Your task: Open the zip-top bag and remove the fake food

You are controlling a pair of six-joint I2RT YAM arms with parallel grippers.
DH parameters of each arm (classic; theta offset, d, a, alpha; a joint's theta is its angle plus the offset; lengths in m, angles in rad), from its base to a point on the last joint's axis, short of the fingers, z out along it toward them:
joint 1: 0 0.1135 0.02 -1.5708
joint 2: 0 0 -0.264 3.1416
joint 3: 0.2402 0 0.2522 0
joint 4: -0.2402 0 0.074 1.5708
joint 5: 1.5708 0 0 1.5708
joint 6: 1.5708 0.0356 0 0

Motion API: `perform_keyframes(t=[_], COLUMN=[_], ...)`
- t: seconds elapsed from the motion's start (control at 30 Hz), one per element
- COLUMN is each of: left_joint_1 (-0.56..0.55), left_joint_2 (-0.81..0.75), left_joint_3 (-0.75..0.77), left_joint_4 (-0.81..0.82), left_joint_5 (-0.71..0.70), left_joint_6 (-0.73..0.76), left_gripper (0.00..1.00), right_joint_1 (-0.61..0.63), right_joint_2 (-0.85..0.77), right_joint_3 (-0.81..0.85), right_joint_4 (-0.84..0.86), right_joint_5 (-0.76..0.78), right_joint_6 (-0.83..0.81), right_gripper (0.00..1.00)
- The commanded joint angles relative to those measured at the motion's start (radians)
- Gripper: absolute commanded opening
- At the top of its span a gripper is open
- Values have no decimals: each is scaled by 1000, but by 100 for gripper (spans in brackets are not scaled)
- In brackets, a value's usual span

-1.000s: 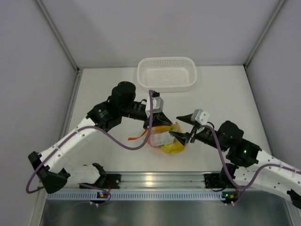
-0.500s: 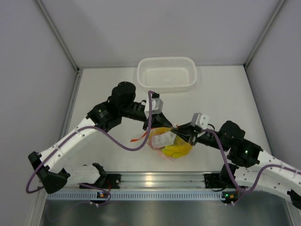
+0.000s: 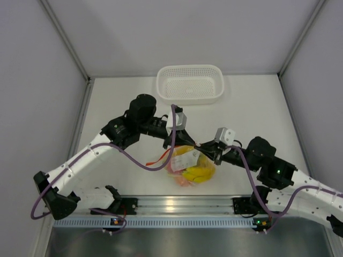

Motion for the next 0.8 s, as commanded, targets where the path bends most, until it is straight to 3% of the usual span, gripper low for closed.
perform_keyframes(t=[0.0, 0.07, 0.13, 0.23, 0.53, 0.67, 0.77], left_joint_1=[-5, -5, -5, -5, -6, -6, -6], left_joint_2=[-1, 2, 5, 21, 62, 65, 67], left_joint_3=[-1, -9, -15, -12, -4, -6, -9], left_joint_4=[53, 50, 53, 53, 53, 53, 53], left_joint_5=[-8, -43, -60, -74, -59, -45, -42], left_joint_6=[19, 16, 13, 4, 7, 10, 8], left_gripper=[0, 21, 34, 41, 36, 18, 19], right_joint_1=[-7, -6, -7, -7, -13, -15, -17], right_joint_2=[25, 51, 70, 91, 79, 75, 75], right_joint_3=[49, 63, 80, 81, 68, 68, 66], right_joint_4=[13, -2, -27, -35, -30, -29, -15], right_joint_5=[49, 69, 72, 75, 74, 84, 95], right_joint_6=[12, 16, 13, 10, 10, 10, 18], right_gripper=[0, 0, 0, 0, 0, 0, 0])
